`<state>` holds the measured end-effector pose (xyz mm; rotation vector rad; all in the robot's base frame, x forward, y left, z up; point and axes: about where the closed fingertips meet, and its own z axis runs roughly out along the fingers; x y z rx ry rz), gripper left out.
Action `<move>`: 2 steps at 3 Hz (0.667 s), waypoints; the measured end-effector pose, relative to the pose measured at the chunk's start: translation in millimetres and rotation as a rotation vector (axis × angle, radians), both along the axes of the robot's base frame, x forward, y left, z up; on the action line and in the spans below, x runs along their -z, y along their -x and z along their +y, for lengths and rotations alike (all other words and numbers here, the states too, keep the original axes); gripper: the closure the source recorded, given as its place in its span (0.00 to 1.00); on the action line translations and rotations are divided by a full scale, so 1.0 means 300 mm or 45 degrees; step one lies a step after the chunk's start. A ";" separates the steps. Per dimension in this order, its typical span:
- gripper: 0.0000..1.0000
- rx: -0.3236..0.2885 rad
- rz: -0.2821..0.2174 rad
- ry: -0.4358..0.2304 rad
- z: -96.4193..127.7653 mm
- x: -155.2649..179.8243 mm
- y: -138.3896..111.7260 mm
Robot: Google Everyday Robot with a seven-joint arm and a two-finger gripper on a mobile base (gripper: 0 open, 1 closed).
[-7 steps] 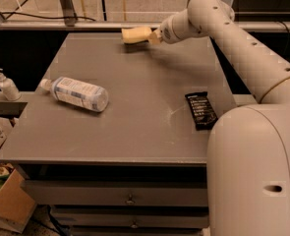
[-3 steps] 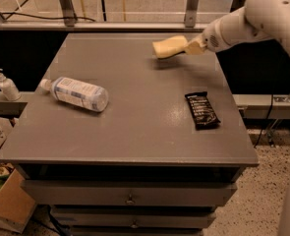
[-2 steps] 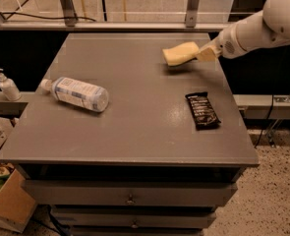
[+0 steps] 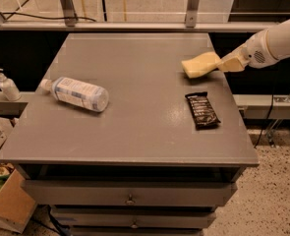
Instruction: Move sponge near rxbar chocolate
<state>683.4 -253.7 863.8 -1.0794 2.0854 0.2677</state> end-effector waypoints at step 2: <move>1.00 -0.102 0.063 0.010 -0.044 0.015 0.123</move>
Offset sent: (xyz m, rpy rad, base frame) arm -0.0591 -0.0179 -0.0024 -0.0119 0.0780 0.1451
